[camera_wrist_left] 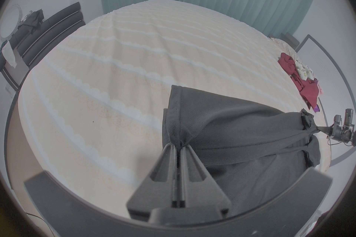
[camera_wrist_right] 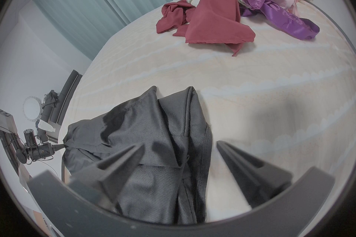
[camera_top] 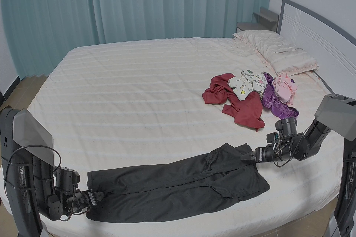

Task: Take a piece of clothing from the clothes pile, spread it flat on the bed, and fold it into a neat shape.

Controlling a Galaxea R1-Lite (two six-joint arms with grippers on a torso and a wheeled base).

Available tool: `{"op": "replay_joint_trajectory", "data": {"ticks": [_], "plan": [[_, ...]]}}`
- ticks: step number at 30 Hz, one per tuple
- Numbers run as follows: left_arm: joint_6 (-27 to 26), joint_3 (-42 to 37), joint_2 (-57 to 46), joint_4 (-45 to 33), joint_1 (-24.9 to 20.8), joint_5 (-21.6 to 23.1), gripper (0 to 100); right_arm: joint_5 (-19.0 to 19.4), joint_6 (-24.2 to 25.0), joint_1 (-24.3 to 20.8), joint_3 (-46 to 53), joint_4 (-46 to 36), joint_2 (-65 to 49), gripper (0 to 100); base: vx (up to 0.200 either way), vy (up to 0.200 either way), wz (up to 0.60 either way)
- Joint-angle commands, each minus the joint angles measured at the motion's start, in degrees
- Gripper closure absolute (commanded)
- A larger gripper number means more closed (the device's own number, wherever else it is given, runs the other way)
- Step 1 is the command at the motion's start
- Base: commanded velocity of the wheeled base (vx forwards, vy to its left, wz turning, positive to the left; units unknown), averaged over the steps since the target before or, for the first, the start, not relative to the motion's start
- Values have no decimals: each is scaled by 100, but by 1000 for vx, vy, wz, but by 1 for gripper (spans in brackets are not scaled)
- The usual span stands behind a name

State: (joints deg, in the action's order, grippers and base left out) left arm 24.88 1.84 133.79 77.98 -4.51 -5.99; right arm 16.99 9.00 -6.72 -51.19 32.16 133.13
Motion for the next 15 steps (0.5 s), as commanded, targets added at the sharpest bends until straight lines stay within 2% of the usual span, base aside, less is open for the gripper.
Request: {"op": "replay_joint_trajectory", "data": {"ticks": [1, 6, 9, 11, 15], "plan": [[131, -175, -11, 165, 56, -25, 0, 14, 50, 100, 109, 62, -253, 0, 0, 0, 0], [553, -175, -319, 200, 310, 36, 0, 6, 111, 171, 408, 221, -560, 0, 0, 0, 0], [992, -175, -714, 200, 469, 300, 0, -3, 410, 144, 698, 361, -780, 0, 0, 0, 0], [1476, -175, -1198, 191, 653, 660, 0, -12, 849, 100, 909, 537, -938, 0, 0, 0, 0], [1783, -52, -1575, 191, 811, 1100, 0, -56, 1526, -49, 1129, 853, -1070, 0, 0, 0, 0]]}}
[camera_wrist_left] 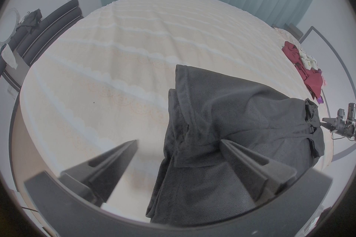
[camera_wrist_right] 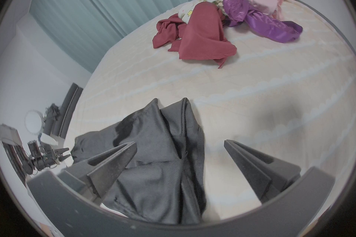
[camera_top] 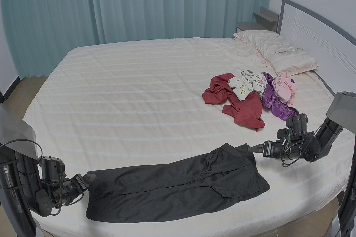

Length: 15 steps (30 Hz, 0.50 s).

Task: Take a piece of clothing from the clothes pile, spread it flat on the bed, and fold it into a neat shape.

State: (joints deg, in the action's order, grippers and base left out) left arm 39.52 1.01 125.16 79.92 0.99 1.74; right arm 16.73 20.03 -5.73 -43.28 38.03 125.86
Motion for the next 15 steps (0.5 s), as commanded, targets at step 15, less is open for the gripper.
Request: {"op": "replay_joint_trajectory", "data": {"ticks": [15], "plan": [[2358, 989, -88, -275, -362, 274, 0, -47, 1390, -306, 1041, 1426, -131, 0, 0, 0, 0]]}}
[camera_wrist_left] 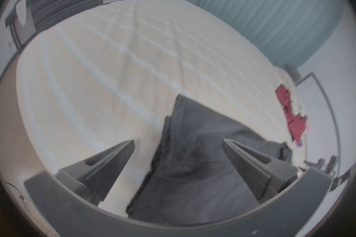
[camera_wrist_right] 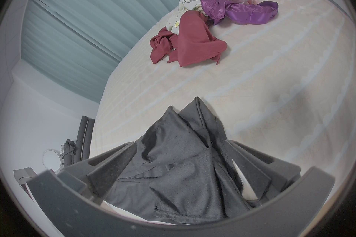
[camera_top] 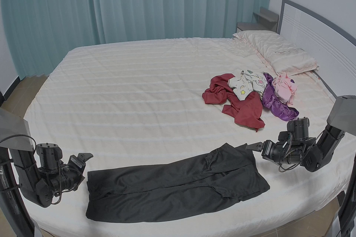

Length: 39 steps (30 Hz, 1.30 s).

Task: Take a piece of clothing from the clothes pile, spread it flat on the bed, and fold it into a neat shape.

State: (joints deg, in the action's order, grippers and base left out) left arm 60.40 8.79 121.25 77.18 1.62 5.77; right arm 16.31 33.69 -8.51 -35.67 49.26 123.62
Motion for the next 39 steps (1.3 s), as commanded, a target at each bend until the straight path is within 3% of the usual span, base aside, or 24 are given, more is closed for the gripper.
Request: {"op": "replay_joint_trajectory", "data": {"ticks": [1, 5, 6, 8, 15, 20, 23, 39], "plan": [[323, 202, 294, -1, -575, -269, 0, -14, 23, -28, 333, 391, 74, 0, 0, 0, 0], [683, 343, 531, 17, -1287, -1192, 0, -14, -3, -54, 438, 576, 65, 0, 0, 0, 0], [938, 492, 672, 17, -1586, -1684, 0, -14, -21, -72, 456, 593, 74, 0, 0, 0, 0], [1052, 598, 769, 17, -1885, -2053, 0, -23, -38, -72, 456, 593, 83, 0, 0, 0, 0], [1026, 545, 936, 17, -2184, -2132, 0, -23, -74, -98, 500, 593, 109, 0, 0, 0, 0], [692, 519, 1199, 17, -2324, -2273, 0, -401, -118, -230, 535, 699, 127, 0, 0, 0, 0], [683, 360, 1226, 17, -2351, -2361, 0, -436, -118, -239, 552, 787, 206, 0, 0, 0, 0], [270, -290, 1173, 17, -1894, -2475, 0, -445, -118, -177, 587, 787, 215, 0, 0, 0, 0]]}}
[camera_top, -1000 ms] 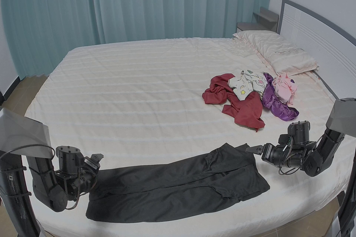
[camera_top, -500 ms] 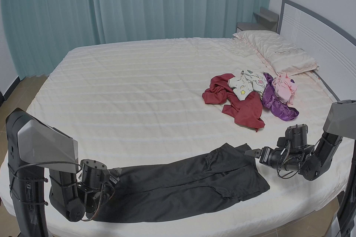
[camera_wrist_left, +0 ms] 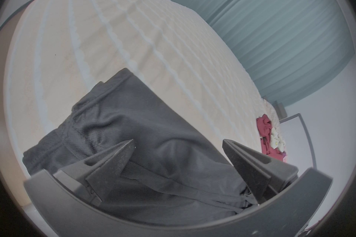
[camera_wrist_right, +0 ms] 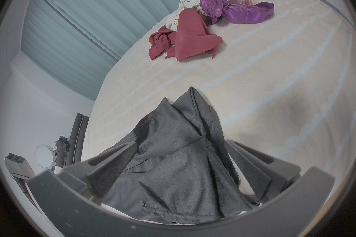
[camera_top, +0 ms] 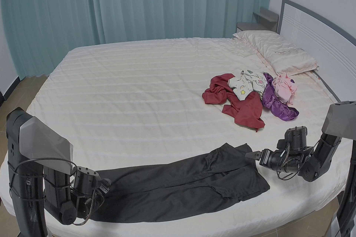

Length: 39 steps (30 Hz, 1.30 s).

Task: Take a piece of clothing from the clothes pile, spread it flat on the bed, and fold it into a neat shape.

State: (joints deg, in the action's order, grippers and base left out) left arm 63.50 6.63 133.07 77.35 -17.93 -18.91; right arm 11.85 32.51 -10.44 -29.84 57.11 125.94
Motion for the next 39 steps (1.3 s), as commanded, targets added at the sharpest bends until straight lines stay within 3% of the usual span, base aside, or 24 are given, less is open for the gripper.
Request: {"op": "replay_joint_trajectory", "data": {"ticks": [1, 6, 12, 14, 19, 24, 31, 39], "plan": [[-180, -109, -18, -1, 123, -166, 0, 2, -8, 15, -4, 2, -17, 0, 0, 0, 0], [-426, -259, -36, -1, 238, -438, 0, 2, -26, 24, 22, 2, 9, 0, 0, 0, 0], [-690, -268, -589, -1, 818, -412, 0, 2, -122, 15, 93, 10, -43, 0, 0, 0, 0], [-725, -118, -695, -1, 1327, -25, 0, 2, -122, 15, 84, 10, -35, 0, 0, 0, 0], [-892, 268, -748, -27, 1951, 1267, 0, 10, -122, -20, 101, 10, -52, 0, 0, 0, 0], [-2184, 629, -669, -194, 2101, 2269, 0, 10, -131, -55, 101, 10, -8, 0, 0, 0, 0], [-2834, 1209, -238, -625, 2110, 2436, 0, 2, -131, -108, 110, 2, -35, 0, 0, 0, 0], [-2887, 1262, 166, -502, 2233, 2444, 0, 2, -131, -169, 110, 2, 27, 0, 0, 0, 0]]}}
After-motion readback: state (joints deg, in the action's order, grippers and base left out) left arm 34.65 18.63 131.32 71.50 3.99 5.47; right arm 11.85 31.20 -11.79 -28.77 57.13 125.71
